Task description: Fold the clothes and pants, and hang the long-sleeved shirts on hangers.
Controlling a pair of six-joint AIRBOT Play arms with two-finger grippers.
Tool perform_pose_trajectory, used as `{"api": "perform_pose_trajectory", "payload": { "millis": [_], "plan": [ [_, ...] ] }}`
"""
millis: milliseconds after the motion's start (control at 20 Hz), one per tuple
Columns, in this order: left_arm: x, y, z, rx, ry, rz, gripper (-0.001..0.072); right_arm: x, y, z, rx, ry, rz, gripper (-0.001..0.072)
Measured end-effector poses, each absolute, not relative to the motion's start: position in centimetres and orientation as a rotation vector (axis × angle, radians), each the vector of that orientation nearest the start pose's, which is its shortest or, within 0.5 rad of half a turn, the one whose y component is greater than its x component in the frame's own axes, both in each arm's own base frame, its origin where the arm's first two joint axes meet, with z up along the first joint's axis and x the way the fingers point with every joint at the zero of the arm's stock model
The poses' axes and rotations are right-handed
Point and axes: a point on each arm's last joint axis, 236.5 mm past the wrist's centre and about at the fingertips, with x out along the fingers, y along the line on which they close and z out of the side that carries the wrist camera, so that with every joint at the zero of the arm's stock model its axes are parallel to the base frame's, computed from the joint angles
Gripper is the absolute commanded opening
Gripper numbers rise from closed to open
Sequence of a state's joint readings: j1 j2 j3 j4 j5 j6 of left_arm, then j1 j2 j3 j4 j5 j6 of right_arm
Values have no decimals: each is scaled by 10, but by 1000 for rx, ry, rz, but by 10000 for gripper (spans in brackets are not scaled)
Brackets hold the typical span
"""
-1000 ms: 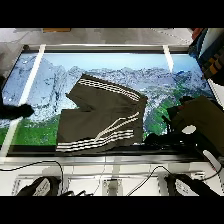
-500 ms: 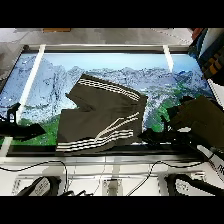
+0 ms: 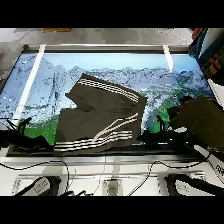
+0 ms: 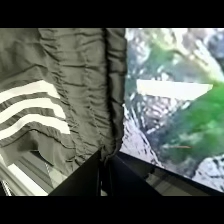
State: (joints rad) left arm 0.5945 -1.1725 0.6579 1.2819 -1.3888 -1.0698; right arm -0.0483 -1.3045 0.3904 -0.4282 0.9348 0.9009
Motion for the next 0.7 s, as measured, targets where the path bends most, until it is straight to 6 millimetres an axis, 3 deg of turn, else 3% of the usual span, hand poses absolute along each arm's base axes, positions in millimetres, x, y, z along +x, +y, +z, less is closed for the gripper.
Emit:
{"api": "perform_pose_trajectory", "payload": {
  "millis": [300,350,600,700],
  "plan": [
    [180,21,-101,-533,1642,-260,525,238,166,-120,805,1419,496,24],
    [182,20,-103,-532,1631,-262,456,237,166,-120,805,1419,497,24],
    [177,11,-113,-560,1619,-263,455,237,166,-119,805,1420,499,24],
    [179,11,-117,-562,1606,-252,292,237,166,-119,806,1420,500,24]
  ]
}}
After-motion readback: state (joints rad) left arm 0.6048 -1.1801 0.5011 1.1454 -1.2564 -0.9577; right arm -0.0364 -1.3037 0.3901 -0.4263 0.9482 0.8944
